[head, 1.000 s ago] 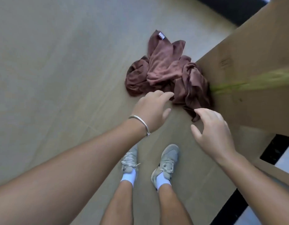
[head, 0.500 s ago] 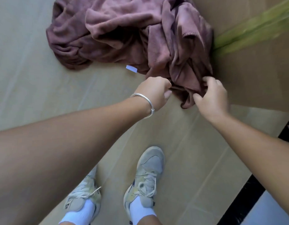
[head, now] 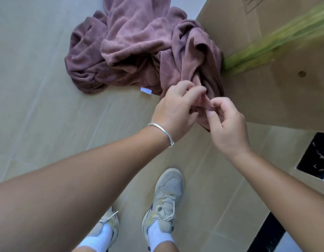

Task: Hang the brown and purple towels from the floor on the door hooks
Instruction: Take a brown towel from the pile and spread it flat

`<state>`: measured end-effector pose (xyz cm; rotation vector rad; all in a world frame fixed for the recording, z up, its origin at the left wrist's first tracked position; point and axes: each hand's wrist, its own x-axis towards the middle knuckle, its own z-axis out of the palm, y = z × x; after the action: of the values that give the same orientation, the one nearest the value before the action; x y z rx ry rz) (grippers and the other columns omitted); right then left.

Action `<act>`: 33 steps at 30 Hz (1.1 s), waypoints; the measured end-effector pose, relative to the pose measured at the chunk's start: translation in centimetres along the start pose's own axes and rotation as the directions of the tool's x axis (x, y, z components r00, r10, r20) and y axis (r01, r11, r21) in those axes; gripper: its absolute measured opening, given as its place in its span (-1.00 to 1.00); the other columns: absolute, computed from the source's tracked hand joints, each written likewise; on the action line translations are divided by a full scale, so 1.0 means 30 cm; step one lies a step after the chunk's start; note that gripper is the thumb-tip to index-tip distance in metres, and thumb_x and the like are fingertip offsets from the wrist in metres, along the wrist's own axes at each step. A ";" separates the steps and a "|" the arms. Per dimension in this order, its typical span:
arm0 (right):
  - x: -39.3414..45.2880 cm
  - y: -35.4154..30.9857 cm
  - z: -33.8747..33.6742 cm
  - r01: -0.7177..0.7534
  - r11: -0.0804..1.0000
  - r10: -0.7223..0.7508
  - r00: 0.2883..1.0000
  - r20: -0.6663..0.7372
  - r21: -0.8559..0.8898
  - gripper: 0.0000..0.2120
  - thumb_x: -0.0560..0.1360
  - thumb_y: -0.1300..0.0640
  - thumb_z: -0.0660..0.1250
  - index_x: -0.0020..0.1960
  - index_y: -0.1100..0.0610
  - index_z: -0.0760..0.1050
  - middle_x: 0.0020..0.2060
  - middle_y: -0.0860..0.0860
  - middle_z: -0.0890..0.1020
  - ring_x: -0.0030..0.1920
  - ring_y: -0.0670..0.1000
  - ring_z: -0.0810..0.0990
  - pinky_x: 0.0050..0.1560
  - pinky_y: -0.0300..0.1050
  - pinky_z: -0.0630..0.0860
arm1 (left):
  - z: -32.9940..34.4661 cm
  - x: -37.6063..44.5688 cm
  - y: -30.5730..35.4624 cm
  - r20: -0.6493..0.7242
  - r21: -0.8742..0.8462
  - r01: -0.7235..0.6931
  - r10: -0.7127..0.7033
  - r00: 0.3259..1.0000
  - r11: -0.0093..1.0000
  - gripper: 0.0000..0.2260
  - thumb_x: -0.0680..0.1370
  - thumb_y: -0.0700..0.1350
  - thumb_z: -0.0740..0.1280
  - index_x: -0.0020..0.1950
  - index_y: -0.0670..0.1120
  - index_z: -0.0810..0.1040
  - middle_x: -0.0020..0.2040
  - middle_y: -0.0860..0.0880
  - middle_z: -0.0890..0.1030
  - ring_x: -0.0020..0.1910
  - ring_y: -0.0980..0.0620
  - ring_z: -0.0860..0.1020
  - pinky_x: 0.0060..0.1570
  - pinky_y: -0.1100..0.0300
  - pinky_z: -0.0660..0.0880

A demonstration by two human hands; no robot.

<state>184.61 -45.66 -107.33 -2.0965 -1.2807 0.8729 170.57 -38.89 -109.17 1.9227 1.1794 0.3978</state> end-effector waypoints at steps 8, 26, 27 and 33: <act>-0.034 -0.281 -0.061 0.096 0.992 -0.092 0.994 -0.052 0.076 -0.86 0.45 0.10 0.42 -0.08 -0.11 0.52 -0.26 -0.22 0.62 -0.27 -0.23 0.55 -0.21 -0.44 0.41 | -0.373 -0.035 0.085 -0.135 -0.053 -0.024 0.016 0.991 0.998 -0.91 0.49 -0.20 0.37 -0.02 -0.07 0.59 -0.16 0.10 0.60 -0.14 0.10 0.50 -0.19 0.39 0.30; 0.056 -1.003 -0.152 -0.125 0.799 0.113 0.992 0.057 0.588 -0.80 0.56 0.28 0.27 -0.09 -0.01 0.51 -0.32 0.12 0.56 -0.29 0.09 0.49 -0.23 0.00 0.48 | -1.057 -0.079 0.145 0.063 -0.098 0.005 0.001 0.998 0.995 -0.84 0.47 0.05 0.41 0.02 0.10 0.58 -0.19 0.30 0.54 -0.16 0.34 0.50 -0.17 0.47 0.33; 0.058 -1.040 -0.158 -0.120 0.792 0.081 0.992 0.092 0.599 -0.84 0.56 0.30 0.27 -0.07 0.06 0.52 -0.33 0.13 0.58 -0.32 0.08 0.50 -0.27 -0.07 0.48 | -1.069 -0.076 0.150 0.075 -0.112 -0.023 0.032 0.997 0.993 -0.84 0.45 0.05 0.45 -0.01 0.09 0.57 -0.16 0.24 0.53 -0.13 0.28 0.51 -0.13 0.42 0.36; 0.048 -1.183 -0.181 -0.222 0.673 0.089 0.971 0.220 0.706 -0.94 0.53 0.32 0.32 -0.03 0.22 0.47 -0.47 -0.03 0.57 -0.53 -0.16 0.48 -0.53 -0.34 0.38 | -1.112 -0.022 0.239 0.179 -0.330 0.103 -0.044 0.983 0.938 -0.71 0.40 0.06 0.45 0.07 0.14 0.47 -0.06 0.17 0.61 -0.03 0.22 0.58 0.00 0.21 0.48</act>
<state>169.15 -30.30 -78.76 -1.5010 -0.6336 1.3882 153.45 -24.91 -83.17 1.5762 0.9959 0.3626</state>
